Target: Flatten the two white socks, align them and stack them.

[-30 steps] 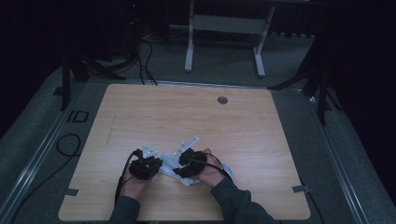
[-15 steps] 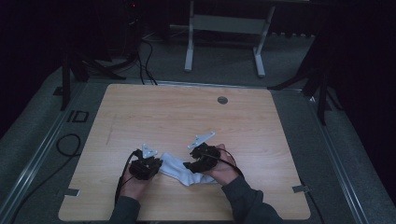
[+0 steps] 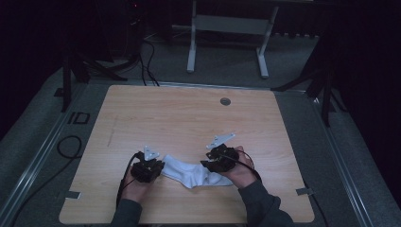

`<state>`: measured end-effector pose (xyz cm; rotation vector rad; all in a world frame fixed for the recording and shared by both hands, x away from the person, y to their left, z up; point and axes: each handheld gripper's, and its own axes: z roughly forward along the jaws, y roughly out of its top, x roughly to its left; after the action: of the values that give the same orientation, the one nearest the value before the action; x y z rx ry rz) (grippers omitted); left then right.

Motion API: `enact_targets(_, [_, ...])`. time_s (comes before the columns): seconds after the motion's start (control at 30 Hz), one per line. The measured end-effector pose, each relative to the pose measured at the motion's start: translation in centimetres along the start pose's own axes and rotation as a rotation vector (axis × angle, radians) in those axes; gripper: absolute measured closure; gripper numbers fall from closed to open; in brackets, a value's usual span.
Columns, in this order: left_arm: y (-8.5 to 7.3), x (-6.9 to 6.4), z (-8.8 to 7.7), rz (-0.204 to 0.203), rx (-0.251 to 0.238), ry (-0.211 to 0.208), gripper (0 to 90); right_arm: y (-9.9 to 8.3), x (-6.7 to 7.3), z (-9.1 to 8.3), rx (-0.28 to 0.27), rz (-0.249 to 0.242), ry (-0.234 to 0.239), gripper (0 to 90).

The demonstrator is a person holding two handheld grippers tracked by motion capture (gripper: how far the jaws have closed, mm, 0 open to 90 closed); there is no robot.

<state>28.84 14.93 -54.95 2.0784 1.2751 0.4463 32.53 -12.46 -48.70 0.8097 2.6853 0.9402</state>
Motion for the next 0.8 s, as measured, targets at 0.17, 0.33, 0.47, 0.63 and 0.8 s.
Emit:
enact_targets(0.17, [0.0, 0.0, 0.0, 0.0, 0.002, 0.0, 80.9, -1.7, -0.5, 0.0, 0.02, 0.032, -0.02, 67.3])
enact_targets(0.33, [0.0, 0.0, 0.0, 0.0, 0.002, 0.0, 80.9, -3.2, -1.3, 0.2, 0.046, 0.08, -0.032, 64.1])
enact_targets(0.47, [0.0, 0.0, 0.0, 0.0, 0.003, 0.001, 80.9, -4.6, -1.9, 0.6, 0.066, 0.148, -0.055, 58.8])
enact_targets(0.63, [0.0, 0.0, 0.0, -0.002, 0.003, 0.0, 80.9, -5.2, -2.0, 1.3, 0.088, 0.167, -0.038, 59.5])
enact_targets(0.8, [0.0, 0.0, 0.0, -0.001, 0.004, 0.0, 80.9, -5.2, -1.8, 2.0, 0.09, 0.183, -0.027, 61.7])
